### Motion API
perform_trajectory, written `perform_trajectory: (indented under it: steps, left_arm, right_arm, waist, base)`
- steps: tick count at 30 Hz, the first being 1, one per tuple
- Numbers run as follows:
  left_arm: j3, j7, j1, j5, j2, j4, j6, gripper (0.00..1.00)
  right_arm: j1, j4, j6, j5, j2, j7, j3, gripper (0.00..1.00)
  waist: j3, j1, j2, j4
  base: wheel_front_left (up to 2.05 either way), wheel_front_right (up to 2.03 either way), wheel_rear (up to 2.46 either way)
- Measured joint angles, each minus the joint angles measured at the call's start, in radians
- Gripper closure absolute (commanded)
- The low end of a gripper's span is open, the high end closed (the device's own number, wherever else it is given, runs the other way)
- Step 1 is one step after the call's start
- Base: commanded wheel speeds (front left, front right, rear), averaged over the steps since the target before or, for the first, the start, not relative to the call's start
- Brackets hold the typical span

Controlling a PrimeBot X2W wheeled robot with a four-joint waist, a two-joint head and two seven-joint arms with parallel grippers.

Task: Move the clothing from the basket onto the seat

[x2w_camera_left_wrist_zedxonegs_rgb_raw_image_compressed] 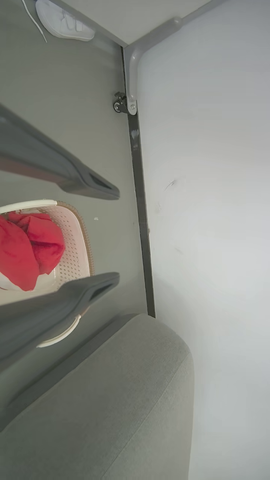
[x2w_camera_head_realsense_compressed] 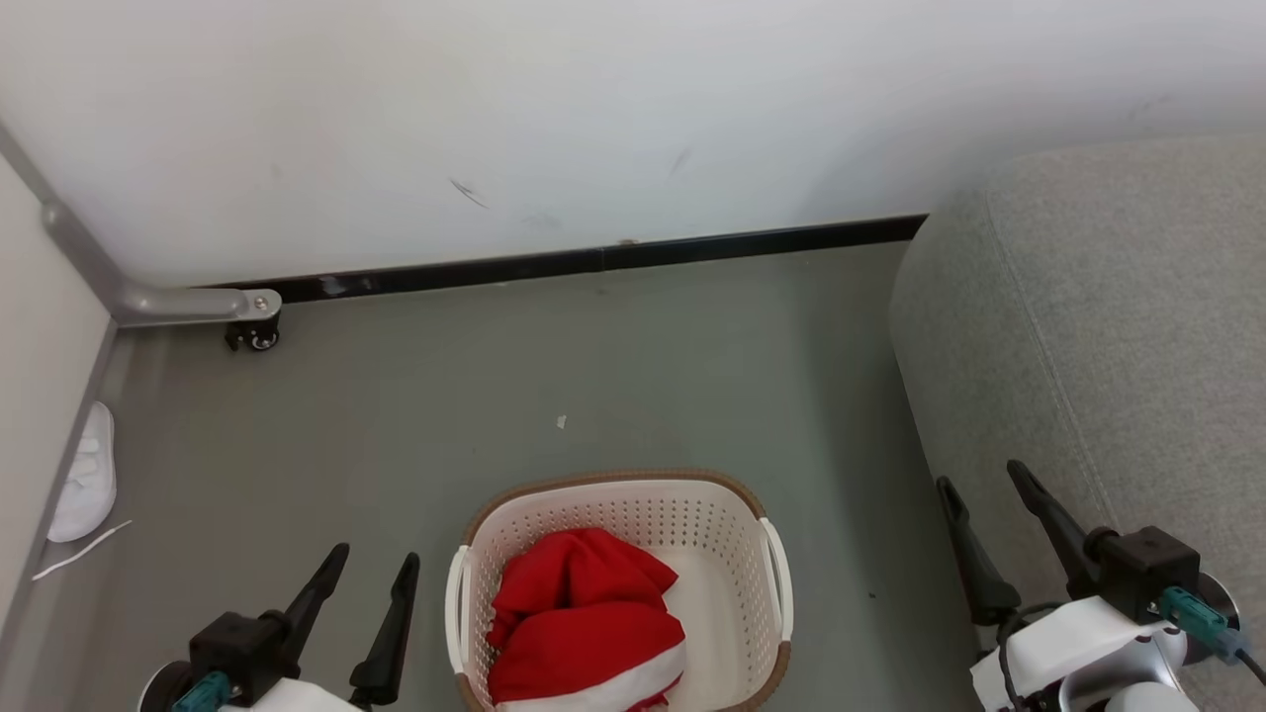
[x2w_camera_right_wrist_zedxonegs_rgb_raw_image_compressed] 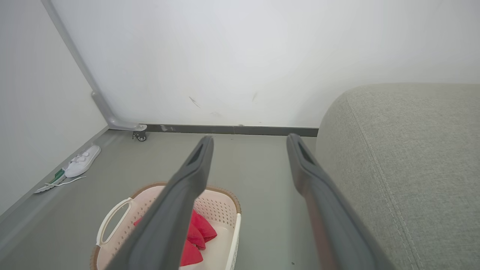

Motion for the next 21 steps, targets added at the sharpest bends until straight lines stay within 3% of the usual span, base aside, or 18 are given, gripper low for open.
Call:
perform_trajectory:
  steps: [21]
  left_arm:
    - [-0.079,0.0,-0.155,0.024,0.02,0.023,-0.001,0.0]
  right_arm:
    - [-0.041,-0.106,0.0,-0.004,0.022,0.0,0.023,0.0]
  waist:
    - [0.152,-0.0001,0.0,-0.076]
  base:
    - [0.0,0.0,0.0]
